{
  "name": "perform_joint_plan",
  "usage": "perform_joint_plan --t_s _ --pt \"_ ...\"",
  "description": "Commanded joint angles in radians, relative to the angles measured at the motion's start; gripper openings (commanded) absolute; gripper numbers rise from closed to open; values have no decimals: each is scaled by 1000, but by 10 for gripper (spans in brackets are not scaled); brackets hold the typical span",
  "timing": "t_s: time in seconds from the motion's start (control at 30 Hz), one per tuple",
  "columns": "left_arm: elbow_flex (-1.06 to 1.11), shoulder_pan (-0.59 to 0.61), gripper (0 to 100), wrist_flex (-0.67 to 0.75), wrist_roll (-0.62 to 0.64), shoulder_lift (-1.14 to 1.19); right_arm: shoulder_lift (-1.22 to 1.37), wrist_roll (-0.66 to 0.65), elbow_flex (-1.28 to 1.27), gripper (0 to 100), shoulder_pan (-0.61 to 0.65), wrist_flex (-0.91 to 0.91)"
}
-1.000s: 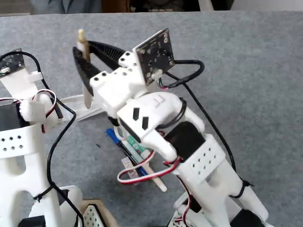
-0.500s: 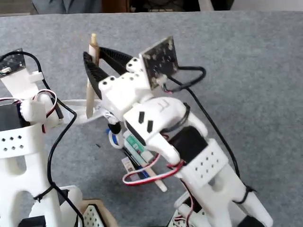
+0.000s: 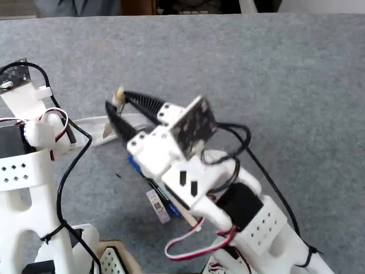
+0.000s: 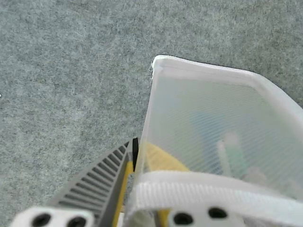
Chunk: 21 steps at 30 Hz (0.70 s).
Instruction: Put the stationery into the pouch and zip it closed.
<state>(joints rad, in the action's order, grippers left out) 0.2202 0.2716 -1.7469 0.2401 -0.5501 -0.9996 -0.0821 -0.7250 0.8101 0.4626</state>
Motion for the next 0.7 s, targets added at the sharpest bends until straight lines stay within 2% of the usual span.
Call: perform_joint_plan --t_s 0.0,0.37,0.57,0.67 --pt "21 21 29 -12 -2 15 -41 -35 -27 12 34 6" --pt "21 21 29 -11 -5 15 -42 -35 -48 25 34 8" --pt "21 21 29 -11 -5 15 -45 -35 -38 215 34 38" --pt "21 21 29 -11 -6 15 -44 -35 2 248 34 121"
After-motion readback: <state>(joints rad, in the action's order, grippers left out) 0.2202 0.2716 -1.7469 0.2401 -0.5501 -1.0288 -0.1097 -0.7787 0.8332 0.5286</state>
